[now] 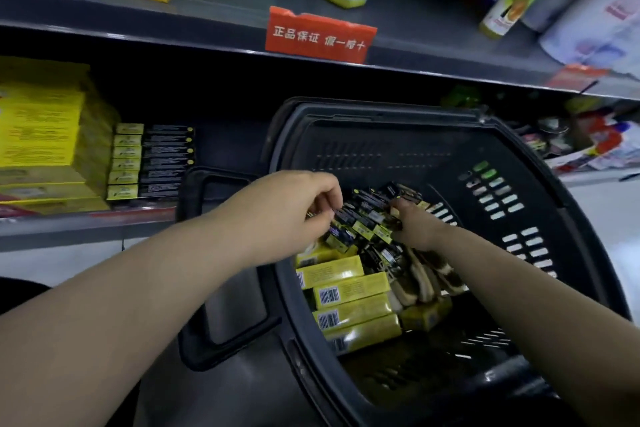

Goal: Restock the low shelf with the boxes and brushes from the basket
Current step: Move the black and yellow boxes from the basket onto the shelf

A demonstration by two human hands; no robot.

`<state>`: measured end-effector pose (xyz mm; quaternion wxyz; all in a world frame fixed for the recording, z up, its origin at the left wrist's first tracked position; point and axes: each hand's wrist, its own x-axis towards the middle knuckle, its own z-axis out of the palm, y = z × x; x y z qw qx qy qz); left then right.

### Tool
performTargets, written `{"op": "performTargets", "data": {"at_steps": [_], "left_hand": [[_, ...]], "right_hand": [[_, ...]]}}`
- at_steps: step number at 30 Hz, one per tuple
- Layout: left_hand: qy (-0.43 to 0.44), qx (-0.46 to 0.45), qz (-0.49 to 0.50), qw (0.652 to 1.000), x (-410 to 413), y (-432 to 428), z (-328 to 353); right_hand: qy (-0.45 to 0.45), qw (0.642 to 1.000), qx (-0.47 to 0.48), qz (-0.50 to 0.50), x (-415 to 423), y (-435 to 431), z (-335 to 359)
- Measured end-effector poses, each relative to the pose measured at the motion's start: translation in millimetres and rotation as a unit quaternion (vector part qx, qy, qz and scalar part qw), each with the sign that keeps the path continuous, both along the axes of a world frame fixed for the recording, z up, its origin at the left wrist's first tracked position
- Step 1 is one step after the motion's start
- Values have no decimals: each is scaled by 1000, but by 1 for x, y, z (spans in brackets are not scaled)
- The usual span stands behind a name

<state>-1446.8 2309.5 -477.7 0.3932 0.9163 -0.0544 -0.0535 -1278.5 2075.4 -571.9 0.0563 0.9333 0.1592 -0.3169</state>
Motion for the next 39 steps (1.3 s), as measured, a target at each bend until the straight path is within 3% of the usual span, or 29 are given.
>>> {"op": "performTargets", "data": {"at_steps": [6,9,12,14,16,18,21,23,25,27,28,31,34,37,39], "left_hand": [[14,-37,15,999,8,-14,-2],[40,-99,53,993,14,-25,-1],[134,-184,108,968,20,-35,0],[208,-257,161,930,24,-40,-3],[231,-342,212,886,27,-43,-8],[220,-383,253,861,30,-45,-11],[152,-336,301,880,35,-42,-16],[129,-341,310,878,36,-38,-17],[122,-355,310,873,35,-33,-16],[118,-362,311,871,34,-30,-15],[118,-368,311,868,33,-28,-14],[121,-380,306,865,31,-25,-12],[125,-377,296,869,29,-23,-10],[135,-380,281,871,28,-20,-9],[143,-385,267,872,27,-19,-9]], "right_hand": [[-114,990,-70,39,1,7,-35],[-91,992,-71,41,2,18,-19],[15,997,70,-16,-2,28,22],[150,958,221,-106,-18,35,55],[222,922,306,-82,-36,42,78],[254,899,354,-34,-55,51,90],[260,870,419,-8,-61,57,97],[222,863,450,-51,-51,54,87],[110,910,390,-81,-38,48,59],[8,974,224,2,-34,45,22],[4,987,154,54,-37,46,3],[-3,982,27,185,-49,58,-45],[-123,948,-54,288,-56,71,-63],[-130,957,-66,250,-52,74,-61],[-97,979,-20,180,-50,73,-47]]}}
